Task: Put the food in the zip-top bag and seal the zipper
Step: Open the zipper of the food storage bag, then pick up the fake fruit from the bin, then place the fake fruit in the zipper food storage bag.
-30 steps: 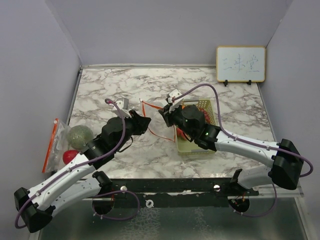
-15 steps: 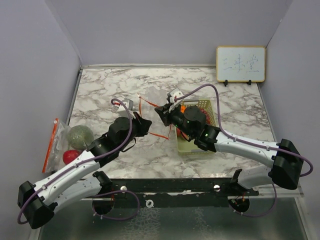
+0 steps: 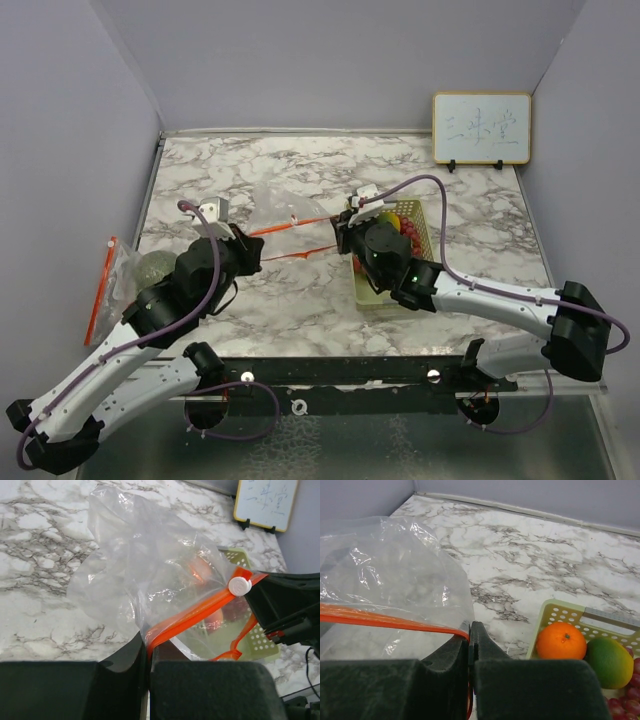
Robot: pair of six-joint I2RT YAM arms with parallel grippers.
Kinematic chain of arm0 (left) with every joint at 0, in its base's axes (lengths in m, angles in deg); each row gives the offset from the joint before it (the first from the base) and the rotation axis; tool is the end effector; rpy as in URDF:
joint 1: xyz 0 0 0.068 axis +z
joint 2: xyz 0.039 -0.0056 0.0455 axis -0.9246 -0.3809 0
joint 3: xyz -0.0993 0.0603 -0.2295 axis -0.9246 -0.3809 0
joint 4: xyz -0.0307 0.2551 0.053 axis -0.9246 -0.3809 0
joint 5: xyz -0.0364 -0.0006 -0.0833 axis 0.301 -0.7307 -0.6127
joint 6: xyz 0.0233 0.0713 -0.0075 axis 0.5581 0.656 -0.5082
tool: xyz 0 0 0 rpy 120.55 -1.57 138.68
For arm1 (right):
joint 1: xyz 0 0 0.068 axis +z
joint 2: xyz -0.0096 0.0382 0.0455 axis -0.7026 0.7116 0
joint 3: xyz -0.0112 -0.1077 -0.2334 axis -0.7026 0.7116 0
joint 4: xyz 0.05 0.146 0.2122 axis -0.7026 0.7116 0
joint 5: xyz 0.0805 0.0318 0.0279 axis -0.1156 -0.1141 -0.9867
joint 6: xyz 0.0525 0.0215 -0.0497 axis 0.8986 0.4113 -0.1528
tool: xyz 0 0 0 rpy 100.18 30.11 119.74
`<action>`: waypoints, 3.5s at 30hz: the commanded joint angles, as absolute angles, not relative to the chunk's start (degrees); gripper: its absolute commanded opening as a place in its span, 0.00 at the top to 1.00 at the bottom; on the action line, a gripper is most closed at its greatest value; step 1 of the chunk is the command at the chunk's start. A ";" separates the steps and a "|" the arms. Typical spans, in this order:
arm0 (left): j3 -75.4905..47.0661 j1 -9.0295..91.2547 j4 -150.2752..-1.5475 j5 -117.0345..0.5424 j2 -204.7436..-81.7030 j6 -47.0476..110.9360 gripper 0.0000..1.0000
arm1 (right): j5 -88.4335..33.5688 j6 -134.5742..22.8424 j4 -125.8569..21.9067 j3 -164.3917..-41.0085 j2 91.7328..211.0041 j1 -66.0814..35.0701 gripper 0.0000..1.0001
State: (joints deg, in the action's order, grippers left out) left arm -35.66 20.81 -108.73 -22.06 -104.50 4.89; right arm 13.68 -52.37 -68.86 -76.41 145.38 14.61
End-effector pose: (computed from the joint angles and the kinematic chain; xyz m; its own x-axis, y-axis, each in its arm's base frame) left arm 0.1381 -0.1036 0.3421 -0.3638 -0.4184 -0.8322 0.1405 0.8586 -0.4931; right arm 0.1985 0.2650 0.2793 -0.1612 0.0212 -0.9867 -0.4164 0.9050 0.0874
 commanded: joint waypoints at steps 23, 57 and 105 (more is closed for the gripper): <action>-40.85 21.56 -107.53 -17.00 -116.96 8.78 1.00 | 3.89 -37.69 -32.08 -73.50 130.81 11.81 0.00; -44.89 21.56 -100.49 -22.36 -119.38 7.09 1.00 | -6.75 -41.68 -41.56 -71.74 147.10 -1.30 0.66; -44.99 21.91 -91.40 -37.26 -117.53 -0.51 1.00 | -2.78 -47.49 -51.57 -77.46 137.38 7.09 0.01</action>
